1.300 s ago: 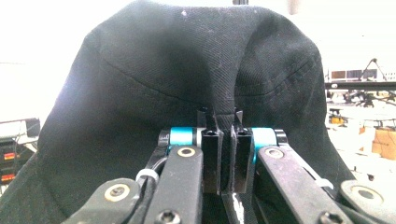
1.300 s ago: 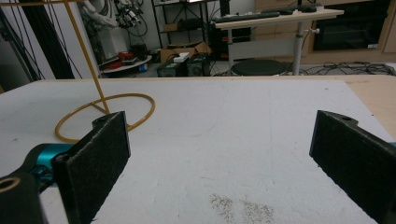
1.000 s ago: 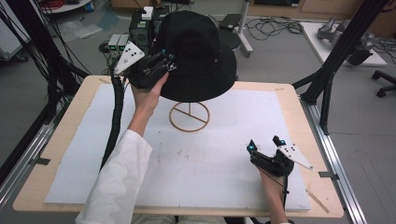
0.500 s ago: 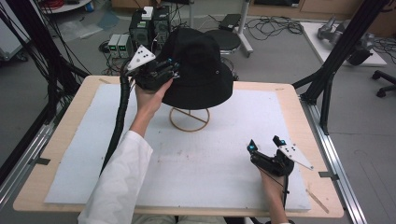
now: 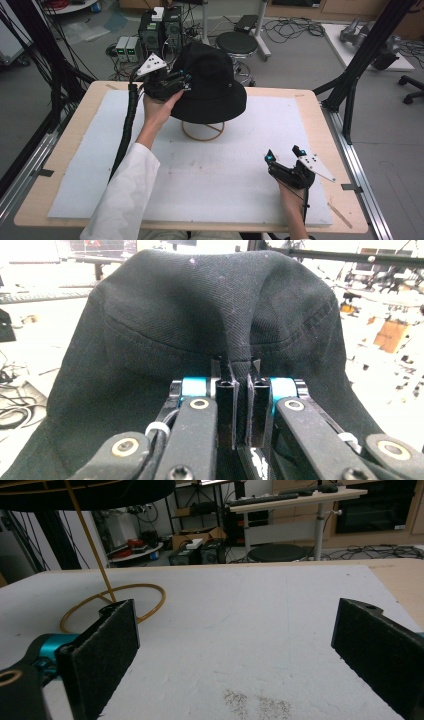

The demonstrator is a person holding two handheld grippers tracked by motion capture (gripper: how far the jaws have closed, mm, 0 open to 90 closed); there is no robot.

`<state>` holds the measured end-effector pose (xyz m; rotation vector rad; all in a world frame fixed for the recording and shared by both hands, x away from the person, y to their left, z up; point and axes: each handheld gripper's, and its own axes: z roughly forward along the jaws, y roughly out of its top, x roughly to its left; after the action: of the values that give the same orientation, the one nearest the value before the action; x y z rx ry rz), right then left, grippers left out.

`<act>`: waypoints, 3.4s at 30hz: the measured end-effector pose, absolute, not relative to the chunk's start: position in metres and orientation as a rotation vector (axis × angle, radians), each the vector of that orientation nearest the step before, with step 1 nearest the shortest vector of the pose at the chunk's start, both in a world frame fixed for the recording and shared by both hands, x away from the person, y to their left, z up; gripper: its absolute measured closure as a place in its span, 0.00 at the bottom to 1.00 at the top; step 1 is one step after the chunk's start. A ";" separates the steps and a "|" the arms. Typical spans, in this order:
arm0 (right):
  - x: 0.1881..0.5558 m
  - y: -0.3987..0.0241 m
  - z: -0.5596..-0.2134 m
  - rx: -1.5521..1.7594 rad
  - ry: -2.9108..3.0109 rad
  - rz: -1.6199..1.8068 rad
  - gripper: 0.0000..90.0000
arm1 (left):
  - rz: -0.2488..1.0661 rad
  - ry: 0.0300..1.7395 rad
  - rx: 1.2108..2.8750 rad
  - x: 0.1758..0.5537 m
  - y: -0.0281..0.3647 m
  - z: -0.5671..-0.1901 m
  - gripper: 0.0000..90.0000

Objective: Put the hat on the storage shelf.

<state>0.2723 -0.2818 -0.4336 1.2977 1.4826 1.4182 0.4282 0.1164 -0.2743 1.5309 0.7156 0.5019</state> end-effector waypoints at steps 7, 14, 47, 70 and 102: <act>0.272 -0.282 -0.433 1.300 1.482 1.420 0.05 | 0.480 0.723 1.532 0.430 0.116 -0.276 0.92; 0.272 -0.282 -0.433 1.311 1.479 1.423 0.05 | 0.488 0.723 1.532 0.429 0.116 -0.276 0.91; 0.271 -0.283 -0.433 1.305 1.455 1.411 0.04 | 0.735 0.748 1.286 0.394 0.157 -0.279 0.27; 0.268 -0.280 -0.432 1.295 1.471 1.409 0.05 | 0.921 0.858 1.169 0.344 0.215 -0.301 0.22; 0.268 -0.277 -0.433 1.292 1.483 1.406 0.05 | 0.989 1.004 1.171 0.296 0.249 -0.362 0.22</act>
<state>0.2679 -0.2771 -0.4326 1.2922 1.4834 1.4063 0.2957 0.2489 -0.3622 1.1711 1.0041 0.9894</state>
